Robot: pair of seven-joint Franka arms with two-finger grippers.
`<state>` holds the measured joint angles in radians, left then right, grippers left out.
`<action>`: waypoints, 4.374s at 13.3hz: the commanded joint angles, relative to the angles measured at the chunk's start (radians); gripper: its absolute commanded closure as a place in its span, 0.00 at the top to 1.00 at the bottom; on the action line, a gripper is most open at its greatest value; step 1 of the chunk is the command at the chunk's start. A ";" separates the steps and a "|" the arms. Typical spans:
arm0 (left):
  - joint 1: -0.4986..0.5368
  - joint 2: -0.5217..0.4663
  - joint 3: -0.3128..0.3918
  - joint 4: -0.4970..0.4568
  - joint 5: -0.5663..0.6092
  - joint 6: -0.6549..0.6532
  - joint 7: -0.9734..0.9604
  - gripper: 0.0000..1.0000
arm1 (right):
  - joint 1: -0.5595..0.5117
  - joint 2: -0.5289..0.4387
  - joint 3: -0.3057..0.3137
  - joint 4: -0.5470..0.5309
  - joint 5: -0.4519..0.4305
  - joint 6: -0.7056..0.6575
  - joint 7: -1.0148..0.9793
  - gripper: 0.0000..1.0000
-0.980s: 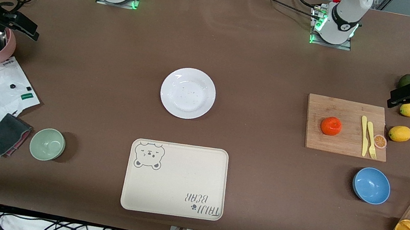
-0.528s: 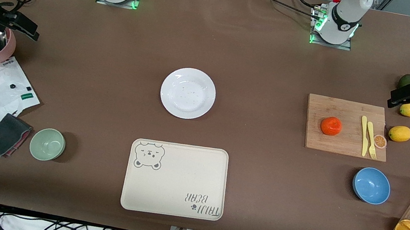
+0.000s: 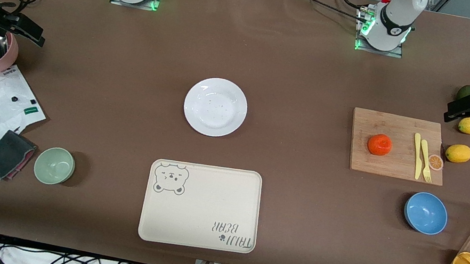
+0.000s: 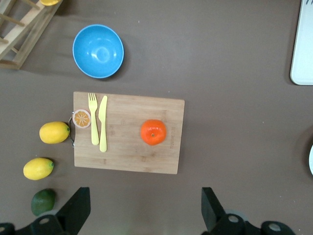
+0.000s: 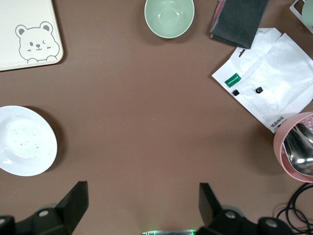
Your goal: Place orange and plate with both arms
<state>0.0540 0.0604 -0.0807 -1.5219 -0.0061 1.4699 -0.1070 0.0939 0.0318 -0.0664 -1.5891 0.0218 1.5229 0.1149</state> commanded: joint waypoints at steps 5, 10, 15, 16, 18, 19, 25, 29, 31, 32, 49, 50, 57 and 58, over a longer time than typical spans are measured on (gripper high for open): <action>0.013 -0.002 -0.001 -0.007 -0.005 -0.036 0.024 1.00 | 0.003 -0.004 -0.003 0.001 0.009 -0.010 -0.004 1.00; 0.012 0.029 -0.004 -0.011 -0.006 -0.026 0.026 1.00 | 0.003 -0.004 -0.003 0.001 0.009 -0.010 -0.004 1.00; 0.007 0.061 -0.013 -0.014 -0.008 -0.017 0.029 1.00 | 0.003 -0.004 -0.003 0.001 0.009 -0.010 -0.004 1.00; 0.010 0.100 -0.013 -0.011 -0.008 -0.016 0.029 1.00 | 0.003 -0.004 -0.003 0.001 0.009 -0.010 -0.004 1.00; -0.006 0.145 -0.013 -0.009 0.000 -0.014 0.027 1.00 | 0.003 -0.004 -0.003 0.001 0.009 -0.010 -0.004 1.00; -0.008 0.180 -0.014 -0.009 -0.005 -0.014 0.027 1.00 | 0.003 -0.004 -0.003 0.000 0.009 -0.010 -0.004 1.00; -0.002 0.318 -0.014 -0.063 -0.008 -0.003 0.029 1.00 | 0.003 -0.004 -0.003 0.000 0.009 -0.010 -0.004 1.00; 0.009 0.315 -0.014 -0.229 -0.006 0.163 0.029 1.00 | 0.003 -0.004 -0.003 0.000 0.009 -0.010 -0.004 1.00; 0.009 0.315 -0.014 -0.321 -0.003 0.304 0.029 1.00 | 0.003 -0.004 -0.003 0.000 0.009 -0.010 -0.004 1.00; 0.009 0.318 -0.014 -0.363 0.000 0.405 0.029 1.00 | 0.001 -0.004 -0.003 0.000 0.009 -0.010 -0.004 1.00; 0.013 0.329 -0.014 -0.607 0.113 0.780 0.035 1.00 | 0.003 -0.004 -0.003 -0.002 0.009 -0.010 0.003 1.00; 0.013 0.335 -0.014 -0.607 0.113 0.780 0.035 1.00 | 0.003 -0.004 -0.001 -0.002 0.007 -0.010 0.003 1.00; 0.012 0.357 -0.016 -0.593 0.092 0.773 0.033 0.22 | 0.003 -0.004 -0.001 -0.002 0.009 -0.010 0.008 1.00; 0.012 0.352 -0.017 -0.584 0.081 0.765 0.033 0.20 | 0.003 -0.004 -0.001 -0.002 0.009 -0.010 0.008 1.00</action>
<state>0.0606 0.4175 -0.0933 -2.1184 0.0842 2.2387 -0.0894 0.0943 0.0327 -0.0664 -1.5897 0.0218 1.5214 0.1157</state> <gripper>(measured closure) 0.203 0.000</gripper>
